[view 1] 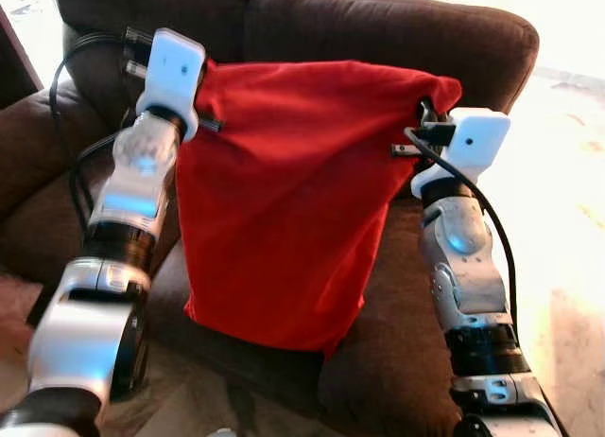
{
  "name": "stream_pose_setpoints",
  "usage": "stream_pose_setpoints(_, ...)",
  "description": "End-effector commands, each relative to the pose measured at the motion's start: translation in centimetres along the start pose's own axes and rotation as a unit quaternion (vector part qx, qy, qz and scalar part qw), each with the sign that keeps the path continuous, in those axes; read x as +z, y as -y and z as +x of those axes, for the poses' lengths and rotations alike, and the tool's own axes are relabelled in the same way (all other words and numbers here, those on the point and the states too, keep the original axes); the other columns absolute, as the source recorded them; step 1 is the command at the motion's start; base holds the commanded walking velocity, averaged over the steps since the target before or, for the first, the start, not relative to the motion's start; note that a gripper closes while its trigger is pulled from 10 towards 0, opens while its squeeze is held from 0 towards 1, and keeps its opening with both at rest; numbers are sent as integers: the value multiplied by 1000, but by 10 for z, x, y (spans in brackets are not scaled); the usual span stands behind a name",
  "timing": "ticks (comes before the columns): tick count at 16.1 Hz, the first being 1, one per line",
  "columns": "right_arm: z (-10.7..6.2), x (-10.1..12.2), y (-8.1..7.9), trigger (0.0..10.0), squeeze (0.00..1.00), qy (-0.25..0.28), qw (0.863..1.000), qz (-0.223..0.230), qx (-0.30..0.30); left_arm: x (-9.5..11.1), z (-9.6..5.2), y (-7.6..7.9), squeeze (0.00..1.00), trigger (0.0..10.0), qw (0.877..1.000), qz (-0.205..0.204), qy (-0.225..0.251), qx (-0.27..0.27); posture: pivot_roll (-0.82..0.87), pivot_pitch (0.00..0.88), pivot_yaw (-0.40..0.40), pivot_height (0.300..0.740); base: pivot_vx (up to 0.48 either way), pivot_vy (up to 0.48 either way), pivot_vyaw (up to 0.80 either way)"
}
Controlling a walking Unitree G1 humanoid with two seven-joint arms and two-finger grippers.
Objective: Move the pillow to the sofa from floor
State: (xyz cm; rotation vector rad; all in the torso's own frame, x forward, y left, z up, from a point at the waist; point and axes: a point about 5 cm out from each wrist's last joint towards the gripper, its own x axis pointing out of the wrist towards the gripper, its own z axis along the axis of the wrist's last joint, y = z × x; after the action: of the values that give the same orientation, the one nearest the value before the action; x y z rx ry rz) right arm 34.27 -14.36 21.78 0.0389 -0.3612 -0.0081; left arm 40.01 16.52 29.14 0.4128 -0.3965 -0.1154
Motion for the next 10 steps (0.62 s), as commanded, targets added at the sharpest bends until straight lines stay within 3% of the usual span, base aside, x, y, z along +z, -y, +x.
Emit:
stream_pose_setpoints(1, -3, 4, 5, 10000, 0, 13, 1000, 0, -10, 17, 9, -2, 0, 10000, 999, 18, 33, -4, 95, 55, -36, 740, 0, 0, 0)
stream_pose_setpoints(7, -8, 8, 14, 10000, 0, 20, 999, -6, -30, 23, 20, 10, 0, 10000, 999, 9, 46, -27, 83, 56, -25, 740, 0, 0, 0)
stream_pose_setpoints(10, -10, 12, 17, 10000, 0, 29, 999, -6, -39, 40, 32, 12, 0, 10000, 997, 11, 65, -33, 84, 54, -15, 740, 0, 0, 0)
